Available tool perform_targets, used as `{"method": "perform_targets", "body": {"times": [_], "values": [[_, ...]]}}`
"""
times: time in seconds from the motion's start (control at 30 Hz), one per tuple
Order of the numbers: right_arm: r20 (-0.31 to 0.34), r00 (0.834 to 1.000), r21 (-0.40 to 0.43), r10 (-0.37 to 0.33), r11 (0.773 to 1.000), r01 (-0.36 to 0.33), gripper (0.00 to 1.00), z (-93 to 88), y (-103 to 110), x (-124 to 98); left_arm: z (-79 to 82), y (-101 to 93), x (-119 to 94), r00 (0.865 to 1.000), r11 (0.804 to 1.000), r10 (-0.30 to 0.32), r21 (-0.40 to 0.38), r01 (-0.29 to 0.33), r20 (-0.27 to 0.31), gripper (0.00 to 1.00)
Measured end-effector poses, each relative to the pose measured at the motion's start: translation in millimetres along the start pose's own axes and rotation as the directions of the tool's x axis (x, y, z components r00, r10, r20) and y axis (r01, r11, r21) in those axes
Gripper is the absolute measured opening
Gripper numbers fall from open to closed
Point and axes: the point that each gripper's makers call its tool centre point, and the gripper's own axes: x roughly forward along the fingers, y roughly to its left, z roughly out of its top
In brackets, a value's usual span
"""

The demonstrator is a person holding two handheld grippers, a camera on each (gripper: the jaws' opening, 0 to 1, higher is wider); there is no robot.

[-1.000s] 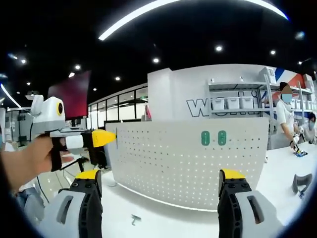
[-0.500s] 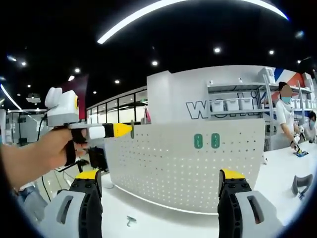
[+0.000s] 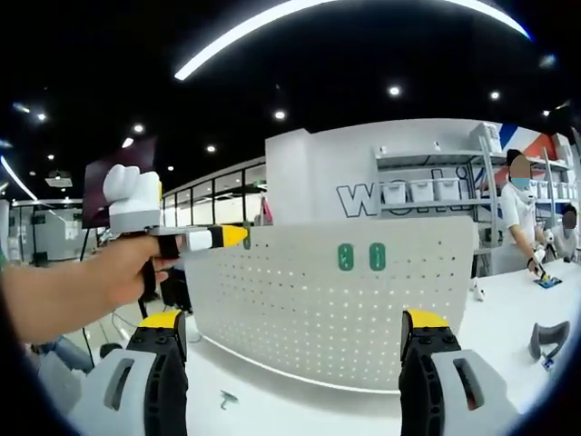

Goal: Insert the hook assembly into the mounting plate slot until the hook locks in place.

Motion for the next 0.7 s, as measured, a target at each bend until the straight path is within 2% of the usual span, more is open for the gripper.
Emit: {"method": "perform_targets", "body": {"times": [0.2, 0.47, 0.7], "values": [[-0.014, 1.0, -0.01, 0.012, 1.0, -0.012, 1.0, -1.2, -4.0, 0.3, -4.8, 0.0, 12.9, 0.999, 0.999, 0.039, -0.03, -0.039, 0.0, 0.03], [-0.02, 0.999, -0.019, 0.03, 0.999, -0.03, 1.0, -0.8, -10.6, 1.4, -11.8, 10.7, 30.5, 0.994, 0.994, 0.108, -0.027, -0.108, -0.006, 0.03], [-0.02, 0.999, -0.023, 0.035, 0.999, -0.036, 1.0, -1.6, -19.2, 4.7, -18.8, 14.2, 44.2, 0.991, 0.991, 0.134, -0.018, -0.134, -0.024, 0.03]]}}
